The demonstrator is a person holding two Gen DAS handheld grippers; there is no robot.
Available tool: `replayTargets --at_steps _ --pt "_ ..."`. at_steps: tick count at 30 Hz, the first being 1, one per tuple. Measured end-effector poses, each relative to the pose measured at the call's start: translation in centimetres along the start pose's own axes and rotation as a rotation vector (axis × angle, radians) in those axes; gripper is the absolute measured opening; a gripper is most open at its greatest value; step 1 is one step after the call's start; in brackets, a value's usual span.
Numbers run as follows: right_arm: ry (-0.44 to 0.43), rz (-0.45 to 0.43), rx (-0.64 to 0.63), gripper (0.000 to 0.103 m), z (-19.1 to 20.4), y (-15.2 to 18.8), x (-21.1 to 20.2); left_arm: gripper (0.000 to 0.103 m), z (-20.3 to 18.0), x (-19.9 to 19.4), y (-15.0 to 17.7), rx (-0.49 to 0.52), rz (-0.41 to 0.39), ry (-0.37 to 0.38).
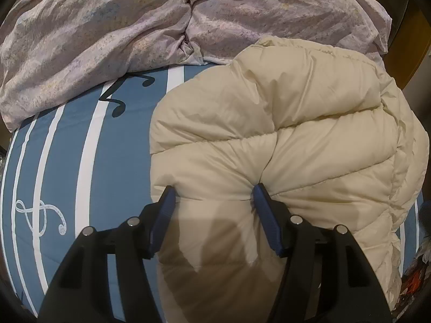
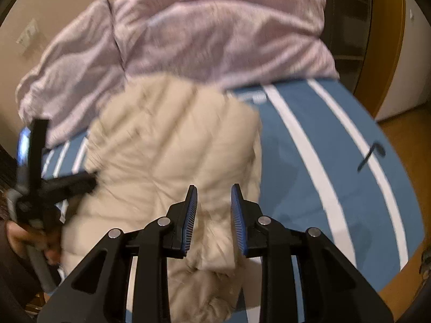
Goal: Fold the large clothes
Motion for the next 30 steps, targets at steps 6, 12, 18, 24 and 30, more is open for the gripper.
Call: replayTargets --at_steps 6,12,18,24,30 --pt "-0.043 -0.031 -0.022 0.026 1.8 -2.4 0.0 0.061 0.0 -0.1 0.0 0.0 0.002 0.0" --pt "-0.019 0.02 -0.025 0.026 2.7 -2.4 2.9 0.061 0.0 -0.1 0.0 0.0 0.001 0.003" --pt "0.051 0.073 -0.004 0.026 1.2 -1.2 6.1 0.061 -0.1 -0.1 -0.1 0.008 -0.011 0.004" --pt "0.064 0.089 0.008 0.026 1.0 0.0 7.9 0.062 -0.2 -0.1 0.0 0.021 -0.031 -0.002" --pt "0.087 0.084 -0.01 0.026 1.4 0.3 9.0 0.063 -0.2 0.1 -0.1 0.023 -0.04 0.003"
Point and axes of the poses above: each gripper's, at about its wrist camera, not at the fingertips, and x roughly the way its jaws point, z to its left, y to its underside, the point moved 7 cm from there along x, roughly the way its jaws point, and after that the axes turned 12 degrees about y, right-handed, at the moved point
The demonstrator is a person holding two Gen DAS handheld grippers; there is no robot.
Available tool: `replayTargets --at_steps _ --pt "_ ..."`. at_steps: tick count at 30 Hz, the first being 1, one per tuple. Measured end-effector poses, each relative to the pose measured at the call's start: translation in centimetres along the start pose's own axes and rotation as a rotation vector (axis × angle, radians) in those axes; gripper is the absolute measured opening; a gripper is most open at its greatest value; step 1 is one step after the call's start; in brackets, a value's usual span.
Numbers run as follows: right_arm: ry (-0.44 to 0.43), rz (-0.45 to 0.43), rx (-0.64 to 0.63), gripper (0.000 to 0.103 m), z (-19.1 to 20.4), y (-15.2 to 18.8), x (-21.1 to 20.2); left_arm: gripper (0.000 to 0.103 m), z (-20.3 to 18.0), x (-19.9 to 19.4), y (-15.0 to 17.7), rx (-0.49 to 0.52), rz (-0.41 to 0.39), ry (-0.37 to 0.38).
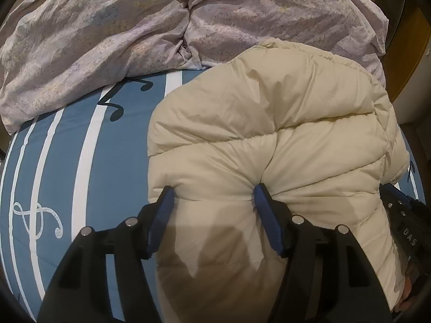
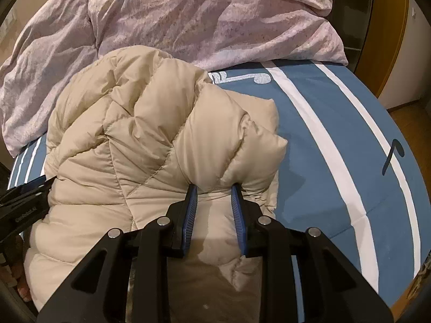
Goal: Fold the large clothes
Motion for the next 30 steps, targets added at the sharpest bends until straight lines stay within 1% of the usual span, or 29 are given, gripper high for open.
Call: replayTargets --at_steps 8,18,25,30 --pt "0.032 -0.033 -0.014 0.028 0.6 0.0 0.8 0.065 0.0 0.5 -0.3 0.006 -0.02 -0.001" --pt "0.057 -0.112 -0.013 0.029 1.0 0.1 1.3 0.07 0.3 1.2 -0.5 0.005 -0.061 0.007" --pt "0.086 -0.175 -0.015 0.029 1.2 0.3 1.3 0.08 1.0 1.8 0.0 -0.026 -0.094 0.025" --pt "0.112 -0.197 -0.03 0.029 1.5 0.3 1.3 0.083 1.1 2.1 0.1 -0.029 -0.104 0.029"
Point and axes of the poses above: each gripper's, at about its wrist camera, not at the fingertips, and x roughly the way its jaws point, z to its left, y to its underside, the point moved 7 cm from there along x, roughly the way its jaws point, and after that the axes turned 12 degrees about y, right-handed, at the moved point
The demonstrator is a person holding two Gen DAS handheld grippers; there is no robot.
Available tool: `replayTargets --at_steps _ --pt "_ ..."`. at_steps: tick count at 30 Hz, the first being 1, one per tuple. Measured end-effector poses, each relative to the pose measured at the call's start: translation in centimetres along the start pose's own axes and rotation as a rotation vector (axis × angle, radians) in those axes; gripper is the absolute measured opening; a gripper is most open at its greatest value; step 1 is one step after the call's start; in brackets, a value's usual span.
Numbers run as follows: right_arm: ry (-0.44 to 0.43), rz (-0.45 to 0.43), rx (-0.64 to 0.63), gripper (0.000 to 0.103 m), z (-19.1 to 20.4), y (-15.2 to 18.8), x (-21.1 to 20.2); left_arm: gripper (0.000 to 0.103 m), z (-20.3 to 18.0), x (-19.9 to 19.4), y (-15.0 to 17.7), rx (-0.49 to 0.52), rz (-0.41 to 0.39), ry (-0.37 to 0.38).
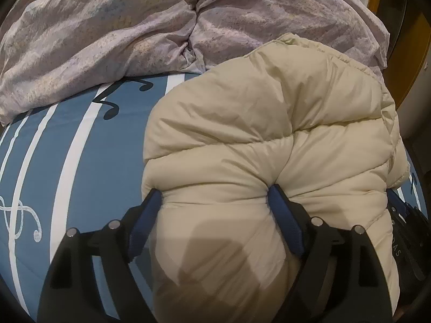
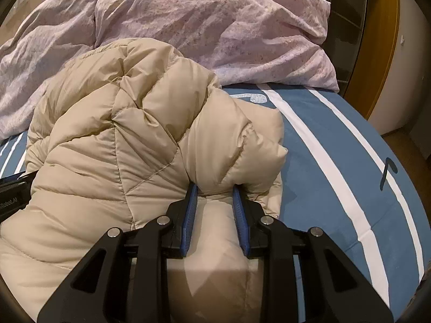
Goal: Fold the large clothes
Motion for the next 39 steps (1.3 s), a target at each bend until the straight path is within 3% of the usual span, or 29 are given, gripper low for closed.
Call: replayTargets --at_steps 24,28,31,32,33,36,39 --pt "0.011 0.001 -0.029 0.03 0.3 -0.1 0.0 0.086 0.3 0.8 0.2 -0.017 -0.014 0.02" --pt "-0.039 0.068 -0.029 0.032 -0.5 -0.6 -0.2 0.085 0.7 0.1 0.3 -0.062 0.021 0.061" --pt "-0.136 0.136 0.038 0.051 -2.5 -1.1 -0.4 0.084 1.5 -1.3 0.3 -0.096 0.021 0.099" --pt "-0.154 0.143 0.057 0.069 -3.0 -1.2 -0.6 0.084 1.8 -1.8 0.3 -0.1 0.017 0.103" --pt "-0.155 0.145 0.073 0.081 -3.8 -1.5 -0.7 0.084 2.2 -2.4 0.3 -0.104 0.012 0.104" --pt "-0.231 0.172 0.129 0.084 -5.9 -2.3 -0.6 0.084 3.5 -3.1 0.3 -0.143 0.018 0.119" --pt "-0.359 0.285 0.169 0.086 -6.0 -1.9 0.8 0.084 4.7 -3.2 0.7 -0.2 0.05 0.162"
Point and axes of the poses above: each gripper's, at about its wrist camera, not at the fingertips, and x roughly the way its jaws point, z to its left, y to its underside, the point moved 7 cm from there along x, roughly the way its jaws point, and after that the axes turned 12 degrees about y, right-handed, at the moved point
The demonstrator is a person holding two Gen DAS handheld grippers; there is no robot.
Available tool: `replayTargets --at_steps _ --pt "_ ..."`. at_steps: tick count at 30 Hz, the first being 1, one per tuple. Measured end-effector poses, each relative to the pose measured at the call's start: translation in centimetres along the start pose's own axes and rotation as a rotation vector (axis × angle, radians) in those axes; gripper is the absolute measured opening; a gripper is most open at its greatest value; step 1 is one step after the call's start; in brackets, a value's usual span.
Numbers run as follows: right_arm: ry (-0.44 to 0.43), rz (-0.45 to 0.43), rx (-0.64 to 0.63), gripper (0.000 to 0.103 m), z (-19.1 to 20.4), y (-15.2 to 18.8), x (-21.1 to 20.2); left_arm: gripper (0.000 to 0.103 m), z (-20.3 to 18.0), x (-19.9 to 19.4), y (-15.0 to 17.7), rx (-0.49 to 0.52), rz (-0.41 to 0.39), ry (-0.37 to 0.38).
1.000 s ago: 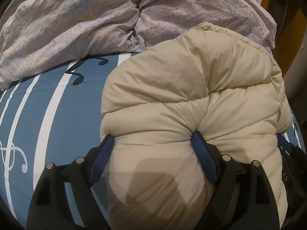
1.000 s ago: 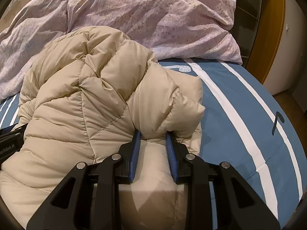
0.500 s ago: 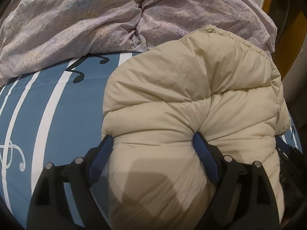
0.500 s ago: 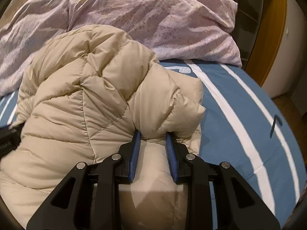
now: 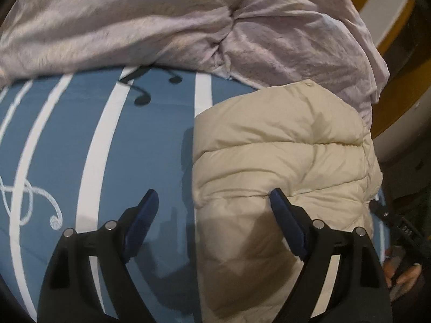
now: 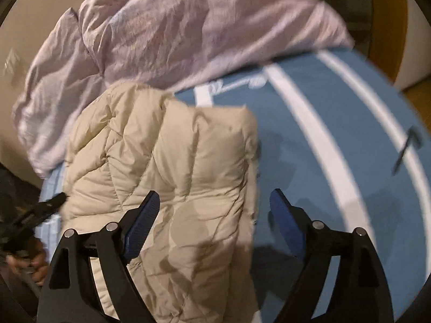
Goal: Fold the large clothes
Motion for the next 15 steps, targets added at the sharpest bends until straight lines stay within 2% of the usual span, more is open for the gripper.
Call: replayTargets --at_steps 8,15 --pt "-0.141 0.147 0.062 0.09 0.0 1.6 2.7 0.084 -0.2 1.8 1.1 -0.033 0.074 0.085" --pt "-0.213 0.186 0.056 0.096 0.5 1.3 3.3 0.087 -0.4 3.4 1.4 -0.084 0.104 0.14"
Point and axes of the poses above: each gripper's, at about its wrist camera, not at the fingertips, and x roughly the way its jaws point, z to its left, y to its underside, the point moved 7 cm from there along x, roughly the way its jaws point, and after that the axes turned 12 degrees about y, right-handed, at the moved point
